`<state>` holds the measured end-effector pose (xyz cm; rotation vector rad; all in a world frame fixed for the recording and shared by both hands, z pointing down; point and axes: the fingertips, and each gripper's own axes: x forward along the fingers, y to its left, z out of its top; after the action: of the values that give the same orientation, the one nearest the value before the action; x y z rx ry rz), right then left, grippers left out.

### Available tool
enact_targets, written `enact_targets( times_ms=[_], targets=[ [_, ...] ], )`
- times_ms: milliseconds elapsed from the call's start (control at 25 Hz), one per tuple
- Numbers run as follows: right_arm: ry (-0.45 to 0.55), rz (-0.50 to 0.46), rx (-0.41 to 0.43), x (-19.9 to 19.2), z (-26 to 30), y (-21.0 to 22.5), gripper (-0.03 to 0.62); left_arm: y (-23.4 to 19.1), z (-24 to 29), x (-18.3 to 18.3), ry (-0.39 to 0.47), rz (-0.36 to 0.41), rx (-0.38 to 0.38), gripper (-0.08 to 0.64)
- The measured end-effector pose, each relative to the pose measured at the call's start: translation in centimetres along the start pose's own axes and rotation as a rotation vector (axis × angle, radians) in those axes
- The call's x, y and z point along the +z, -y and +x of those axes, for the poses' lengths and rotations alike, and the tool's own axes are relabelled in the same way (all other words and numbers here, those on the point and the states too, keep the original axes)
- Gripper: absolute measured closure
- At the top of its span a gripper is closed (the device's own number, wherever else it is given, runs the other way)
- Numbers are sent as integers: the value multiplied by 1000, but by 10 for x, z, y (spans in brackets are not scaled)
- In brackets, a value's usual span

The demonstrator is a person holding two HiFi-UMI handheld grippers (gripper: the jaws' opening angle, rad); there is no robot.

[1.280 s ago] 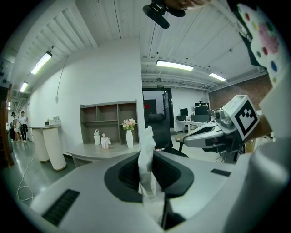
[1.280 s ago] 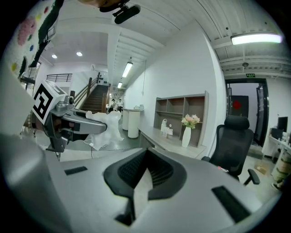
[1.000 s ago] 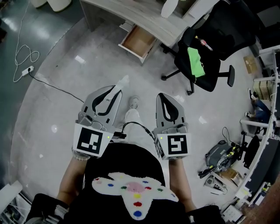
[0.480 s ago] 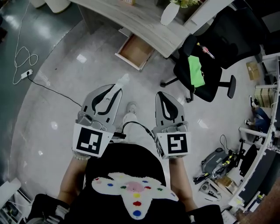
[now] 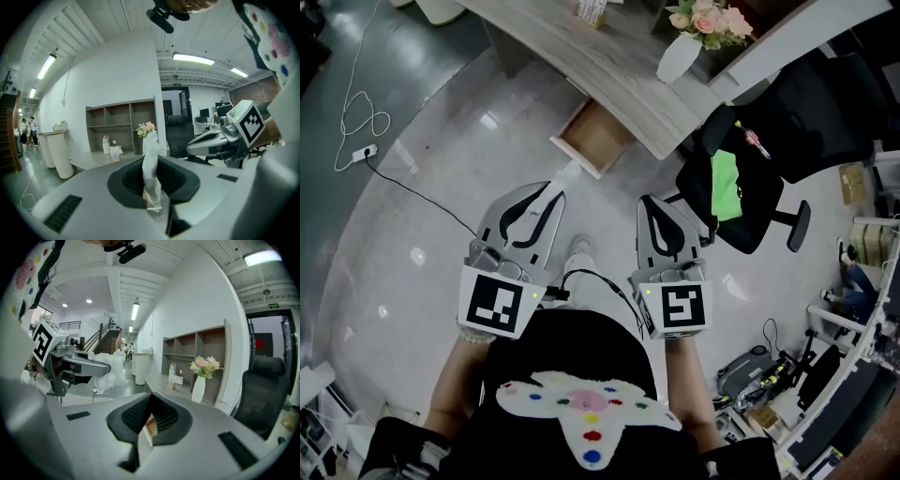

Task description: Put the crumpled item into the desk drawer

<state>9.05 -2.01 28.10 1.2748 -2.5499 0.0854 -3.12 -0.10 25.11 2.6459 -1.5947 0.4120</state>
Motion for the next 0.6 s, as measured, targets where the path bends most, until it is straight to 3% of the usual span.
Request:
enact_targets(
  times_ms=[600],
  targets=[
    [-8,7,85,7,46,40,588,-18,52,13,-20,-7,69,499]
  ],
)
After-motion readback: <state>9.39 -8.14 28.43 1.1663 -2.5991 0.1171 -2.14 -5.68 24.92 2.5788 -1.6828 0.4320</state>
